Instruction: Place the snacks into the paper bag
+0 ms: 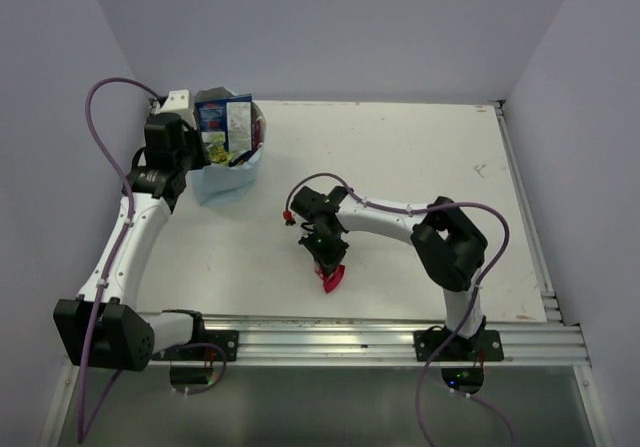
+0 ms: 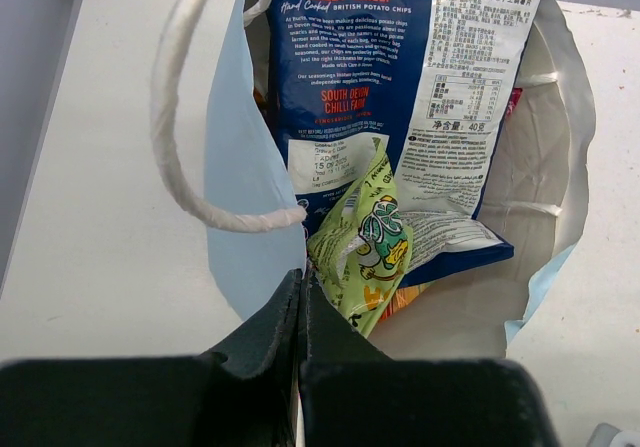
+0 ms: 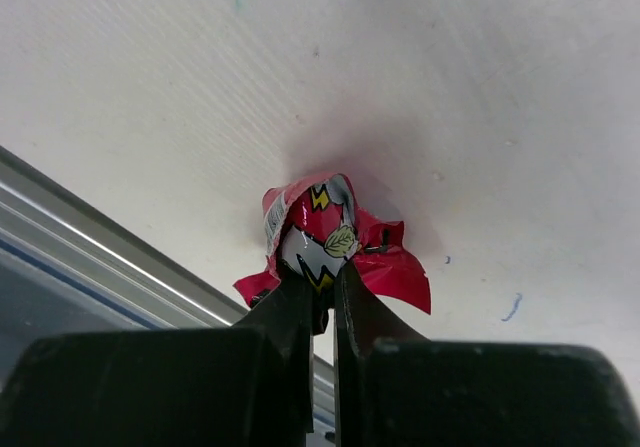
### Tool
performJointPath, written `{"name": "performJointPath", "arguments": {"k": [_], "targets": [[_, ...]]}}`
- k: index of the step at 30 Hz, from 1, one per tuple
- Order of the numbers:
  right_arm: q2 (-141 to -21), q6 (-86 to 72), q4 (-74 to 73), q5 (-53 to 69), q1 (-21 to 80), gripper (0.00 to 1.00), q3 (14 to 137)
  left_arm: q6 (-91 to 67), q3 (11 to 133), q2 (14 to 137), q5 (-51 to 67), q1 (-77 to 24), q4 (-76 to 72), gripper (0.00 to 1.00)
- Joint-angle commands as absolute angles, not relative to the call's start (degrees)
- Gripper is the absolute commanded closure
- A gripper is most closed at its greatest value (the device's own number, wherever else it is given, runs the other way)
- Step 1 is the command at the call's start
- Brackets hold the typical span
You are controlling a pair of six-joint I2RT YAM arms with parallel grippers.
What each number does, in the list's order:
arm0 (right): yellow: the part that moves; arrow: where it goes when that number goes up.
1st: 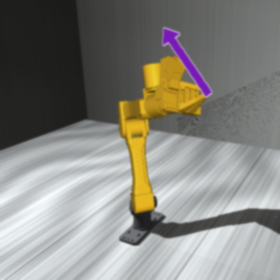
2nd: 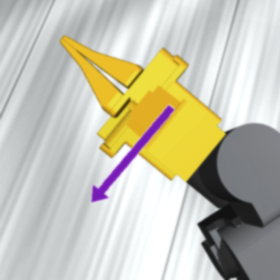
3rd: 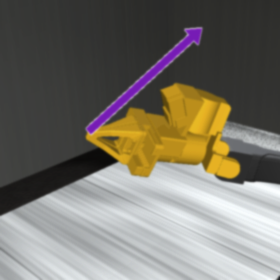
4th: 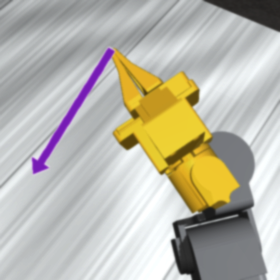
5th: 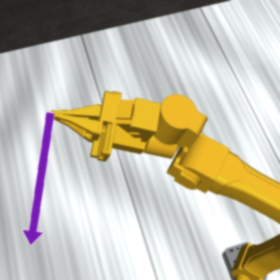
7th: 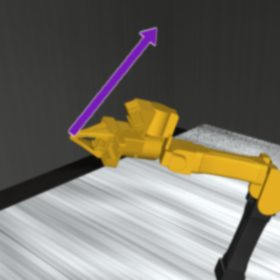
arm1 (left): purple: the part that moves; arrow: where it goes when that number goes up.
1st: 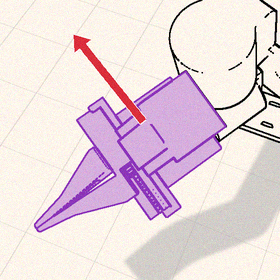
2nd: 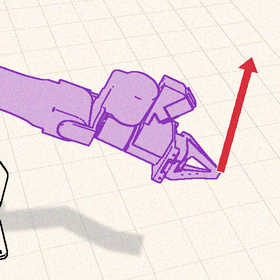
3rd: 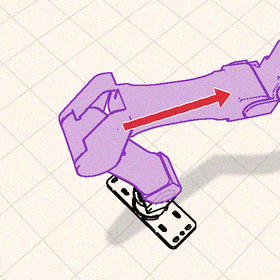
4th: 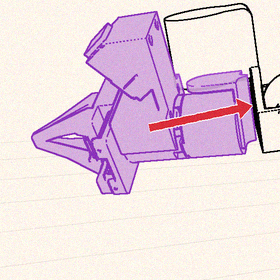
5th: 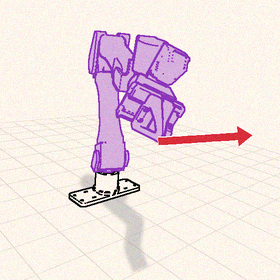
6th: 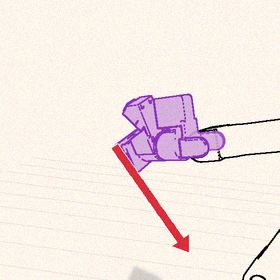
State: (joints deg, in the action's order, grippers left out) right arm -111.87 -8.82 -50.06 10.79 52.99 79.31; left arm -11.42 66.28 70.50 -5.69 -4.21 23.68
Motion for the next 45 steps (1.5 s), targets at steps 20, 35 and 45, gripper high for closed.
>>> {"name": "performJointPath", "arguments": {"k": [20,35,45], "targets": [[-136.7,-28.0,-24.3,9.0,46.8,0.98,146.4,-11.8,67.8,67.7,-5.0,-4.8,22.7,1.0],[-129.6,-24.0,-16.5,5.7,46.6,0.23,144.8,-12.1,67.6,68.6,-4.1,-4.9,22.1,1.0],[-126.0,-20.6,-25.2,-5.1,42.7,0.28,141.6,-12.0,67.5,68.5,-4.4,-4.9,22.1,1.0]]}}
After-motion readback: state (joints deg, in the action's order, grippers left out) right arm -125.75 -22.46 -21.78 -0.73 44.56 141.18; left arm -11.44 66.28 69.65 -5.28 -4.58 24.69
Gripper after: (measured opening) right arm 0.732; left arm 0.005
